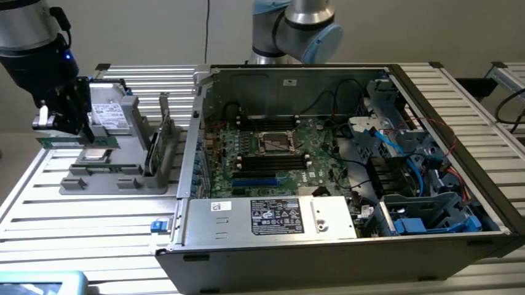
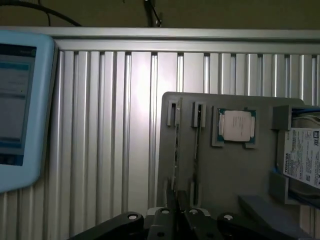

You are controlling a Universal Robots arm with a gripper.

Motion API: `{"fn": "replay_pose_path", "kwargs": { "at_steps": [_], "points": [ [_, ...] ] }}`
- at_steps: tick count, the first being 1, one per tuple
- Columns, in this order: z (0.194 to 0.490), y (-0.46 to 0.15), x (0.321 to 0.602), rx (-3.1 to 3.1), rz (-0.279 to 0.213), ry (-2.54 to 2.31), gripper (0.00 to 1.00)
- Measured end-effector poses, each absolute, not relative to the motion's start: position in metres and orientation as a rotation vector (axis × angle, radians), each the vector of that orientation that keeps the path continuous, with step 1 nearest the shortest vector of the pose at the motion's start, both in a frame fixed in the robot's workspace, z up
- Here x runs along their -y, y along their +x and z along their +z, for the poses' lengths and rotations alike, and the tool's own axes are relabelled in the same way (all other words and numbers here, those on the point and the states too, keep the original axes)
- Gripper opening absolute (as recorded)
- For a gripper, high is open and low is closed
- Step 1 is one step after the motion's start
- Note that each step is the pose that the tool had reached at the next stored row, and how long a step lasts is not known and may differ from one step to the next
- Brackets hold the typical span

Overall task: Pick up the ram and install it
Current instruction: 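Pick up the ram and move it above insertion slot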

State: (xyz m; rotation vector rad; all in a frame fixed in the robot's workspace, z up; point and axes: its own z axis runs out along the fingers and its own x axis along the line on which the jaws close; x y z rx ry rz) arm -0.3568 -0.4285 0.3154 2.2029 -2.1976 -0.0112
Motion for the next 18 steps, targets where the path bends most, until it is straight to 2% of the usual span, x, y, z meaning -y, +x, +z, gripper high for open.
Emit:
{"fn": "replay_pose_path", "kwargs": {
  "at_steps": [18],
  "points": [
    [0.39,-0.291,0.429,2.197,-0.021,2.204,0.13]
  ]
}}
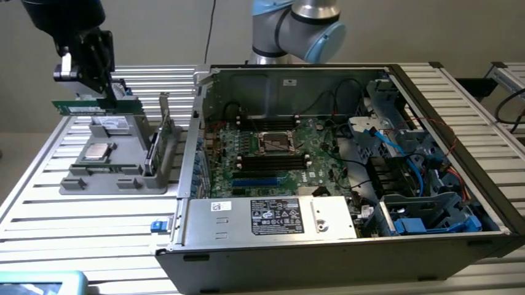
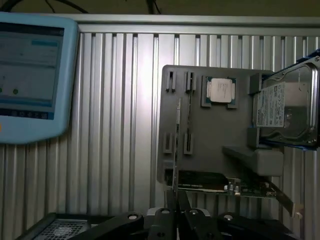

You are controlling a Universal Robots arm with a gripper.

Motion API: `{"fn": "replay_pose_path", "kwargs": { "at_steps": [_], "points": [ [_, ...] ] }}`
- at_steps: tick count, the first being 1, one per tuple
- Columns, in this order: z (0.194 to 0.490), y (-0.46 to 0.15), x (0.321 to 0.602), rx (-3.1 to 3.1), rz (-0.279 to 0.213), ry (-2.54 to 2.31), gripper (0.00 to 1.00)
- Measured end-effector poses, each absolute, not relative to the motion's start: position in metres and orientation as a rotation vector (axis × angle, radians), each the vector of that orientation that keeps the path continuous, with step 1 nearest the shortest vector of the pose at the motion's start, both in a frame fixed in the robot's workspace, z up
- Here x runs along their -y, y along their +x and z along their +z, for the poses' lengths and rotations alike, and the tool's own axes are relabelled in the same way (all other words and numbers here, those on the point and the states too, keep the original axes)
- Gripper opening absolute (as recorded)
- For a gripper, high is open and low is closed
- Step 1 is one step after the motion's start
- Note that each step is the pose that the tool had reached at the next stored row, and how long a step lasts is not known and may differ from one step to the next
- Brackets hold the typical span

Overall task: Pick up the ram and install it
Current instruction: 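Pick up the ram and move it above insertion slot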

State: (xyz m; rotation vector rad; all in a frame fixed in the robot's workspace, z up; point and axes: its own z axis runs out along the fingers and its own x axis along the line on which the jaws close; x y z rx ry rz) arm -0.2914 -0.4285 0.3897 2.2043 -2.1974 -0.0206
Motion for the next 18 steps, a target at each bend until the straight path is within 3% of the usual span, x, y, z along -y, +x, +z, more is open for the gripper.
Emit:
{"fn": "replay_pose_path", "kwargs": {
  "at_steps": [18],
  "points": [
    [0.41,-0.21,0.429,2.198,-0.026,2.205,0.13]
  ]
}}
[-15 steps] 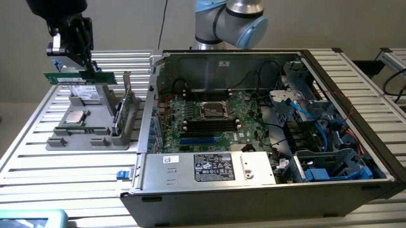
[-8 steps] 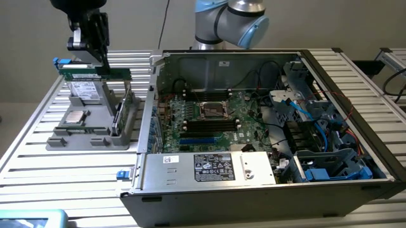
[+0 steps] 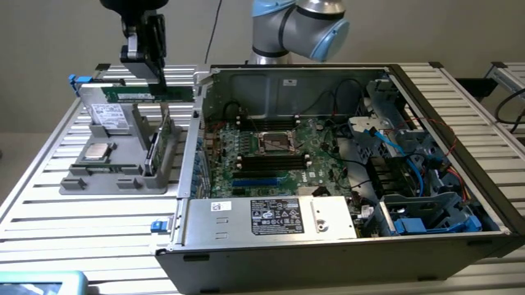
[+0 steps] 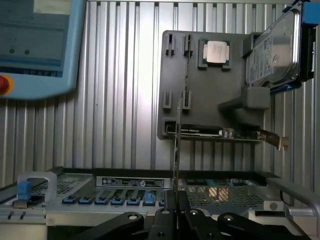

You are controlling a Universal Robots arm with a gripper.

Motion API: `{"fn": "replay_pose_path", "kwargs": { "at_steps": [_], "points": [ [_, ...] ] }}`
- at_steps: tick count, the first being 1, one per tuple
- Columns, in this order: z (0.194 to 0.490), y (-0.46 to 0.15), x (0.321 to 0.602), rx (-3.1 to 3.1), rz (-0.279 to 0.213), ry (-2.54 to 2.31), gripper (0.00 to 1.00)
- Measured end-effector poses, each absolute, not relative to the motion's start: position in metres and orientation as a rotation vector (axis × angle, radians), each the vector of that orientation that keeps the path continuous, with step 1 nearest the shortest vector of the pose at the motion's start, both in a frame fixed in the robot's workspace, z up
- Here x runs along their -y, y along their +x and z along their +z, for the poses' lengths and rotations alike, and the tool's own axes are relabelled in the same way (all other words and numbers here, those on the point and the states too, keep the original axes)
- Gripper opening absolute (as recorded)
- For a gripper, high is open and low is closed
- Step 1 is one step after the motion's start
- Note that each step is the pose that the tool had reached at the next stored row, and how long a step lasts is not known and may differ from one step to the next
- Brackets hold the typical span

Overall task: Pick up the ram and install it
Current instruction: 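Pick up the ram and move it above insertion slot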

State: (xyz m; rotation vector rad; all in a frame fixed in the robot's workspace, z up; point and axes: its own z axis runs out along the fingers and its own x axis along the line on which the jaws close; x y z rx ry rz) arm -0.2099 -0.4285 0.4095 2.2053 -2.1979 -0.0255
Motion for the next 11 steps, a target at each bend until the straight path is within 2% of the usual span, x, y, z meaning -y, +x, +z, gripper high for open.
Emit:
{"fn": "replay_pose_path", "kwargs": {
  "at_steps": [11],
  "points": [
    [0.409,-0.16,0.429,2.198,-0.026,2.205,0.13]
  ]
}}
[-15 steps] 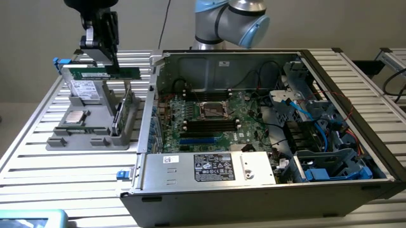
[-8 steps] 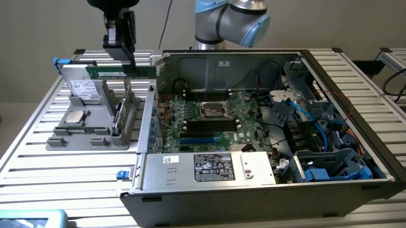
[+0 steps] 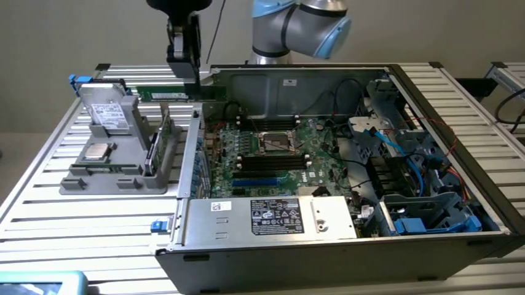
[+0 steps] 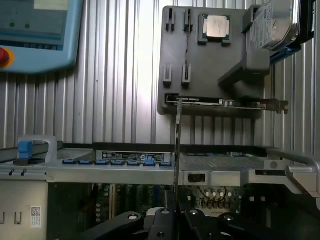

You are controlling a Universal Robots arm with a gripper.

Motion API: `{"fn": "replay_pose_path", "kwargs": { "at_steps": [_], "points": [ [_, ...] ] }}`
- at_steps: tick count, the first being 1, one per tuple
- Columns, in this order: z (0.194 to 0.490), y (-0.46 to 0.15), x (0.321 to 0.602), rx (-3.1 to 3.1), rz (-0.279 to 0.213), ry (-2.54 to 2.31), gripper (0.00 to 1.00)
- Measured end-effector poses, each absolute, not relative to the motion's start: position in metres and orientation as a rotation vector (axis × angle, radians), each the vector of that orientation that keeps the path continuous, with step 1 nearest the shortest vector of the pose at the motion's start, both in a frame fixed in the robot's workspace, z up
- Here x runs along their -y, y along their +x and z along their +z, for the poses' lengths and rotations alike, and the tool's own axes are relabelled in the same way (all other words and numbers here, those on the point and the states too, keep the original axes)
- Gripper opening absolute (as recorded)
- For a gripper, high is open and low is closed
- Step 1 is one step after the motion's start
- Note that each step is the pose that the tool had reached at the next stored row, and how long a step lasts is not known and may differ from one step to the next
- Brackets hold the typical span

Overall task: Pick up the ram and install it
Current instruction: 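Pick up the ram and move it above insertion slot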

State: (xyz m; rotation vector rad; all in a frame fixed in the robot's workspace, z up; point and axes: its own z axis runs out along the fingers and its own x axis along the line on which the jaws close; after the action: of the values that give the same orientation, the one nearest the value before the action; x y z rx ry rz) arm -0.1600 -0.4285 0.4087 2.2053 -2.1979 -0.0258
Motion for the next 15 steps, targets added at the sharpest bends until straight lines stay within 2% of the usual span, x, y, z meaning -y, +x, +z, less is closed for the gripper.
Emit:
{"fn": "replay_pose_path", "kwargs": {
  "at_steps": [15],
  "points": [
    [0.4,-0.092,0.429,2.198,-0.026,2.205,0.13]
  ]
}}
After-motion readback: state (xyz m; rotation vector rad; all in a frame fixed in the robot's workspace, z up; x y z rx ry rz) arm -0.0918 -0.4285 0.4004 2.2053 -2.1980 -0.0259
